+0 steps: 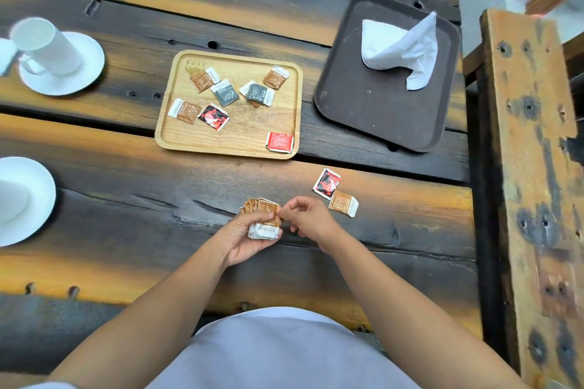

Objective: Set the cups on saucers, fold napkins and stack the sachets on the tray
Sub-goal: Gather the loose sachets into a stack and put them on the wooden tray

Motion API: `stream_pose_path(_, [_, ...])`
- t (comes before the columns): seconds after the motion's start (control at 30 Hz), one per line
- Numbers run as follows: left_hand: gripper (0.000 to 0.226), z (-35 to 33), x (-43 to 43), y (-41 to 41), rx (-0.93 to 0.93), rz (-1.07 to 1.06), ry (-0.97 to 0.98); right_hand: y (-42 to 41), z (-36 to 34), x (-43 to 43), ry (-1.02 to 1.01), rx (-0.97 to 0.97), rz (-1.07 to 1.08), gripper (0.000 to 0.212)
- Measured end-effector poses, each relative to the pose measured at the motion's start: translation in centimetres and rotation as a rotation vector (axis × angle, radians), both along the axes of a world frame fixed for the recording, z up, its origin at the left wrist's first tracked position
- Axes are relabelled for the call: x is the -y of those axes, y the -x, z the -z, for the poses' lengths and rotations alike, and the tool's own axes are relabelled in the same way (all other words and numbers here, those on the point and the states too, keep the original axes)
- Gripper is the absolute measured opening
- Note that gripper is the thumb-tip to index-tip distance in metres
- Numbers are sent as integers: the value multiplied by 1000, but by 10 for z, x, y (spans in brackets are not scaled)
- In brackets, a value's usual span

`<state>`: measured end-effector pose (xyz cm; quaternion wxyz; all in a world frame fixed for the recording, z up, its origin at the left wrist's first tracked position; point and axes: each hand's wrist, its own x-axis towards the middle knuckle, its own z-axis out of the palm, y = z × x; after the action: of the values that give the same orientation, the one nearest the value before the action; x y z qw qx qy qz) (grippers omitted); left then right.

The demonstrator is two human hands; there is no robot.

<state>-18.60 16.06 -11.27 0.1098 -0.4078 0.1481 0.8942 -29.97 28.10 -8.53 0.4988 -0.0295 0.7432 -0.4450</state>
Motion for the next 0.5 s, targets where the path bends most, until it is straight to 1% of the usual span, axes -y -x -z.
stream_pose_path(0.03, [29, 1, -1, -1, 12, 0, -5, 3, 4, -4, -31, -48, 60, 17])
stream_pose_path(0.13, [24, 3, -5, -4, 30, -3, -29, 18, 18, -23, -228, -335, 269, 6])
stream_pose_path(0.17, [23, 4, -6, -5, 31, -1, -36, 25, 21, -32, -299, -421, 297, 6])
stream_pose_path(0.2, [23, 4, -7, -5, 33, 3, -42, 31, 26, -42, -354, -489, 287, 11])
stream_pose_path(0.3, [26, 5, -10, -5, 55, 26, -33, 49, 38, -68, -452, -610, 127, 24])
stream_pose_path(0.4, [27, 5, -10, 1, 87, 43, -18, 61, 46, -78, -496, -647, -69, 34])
stream_pose_path(0.5, [28, 6, -8, 6, 105, 58, -2, 65, 49, -79, -533, -684, -188, 40])
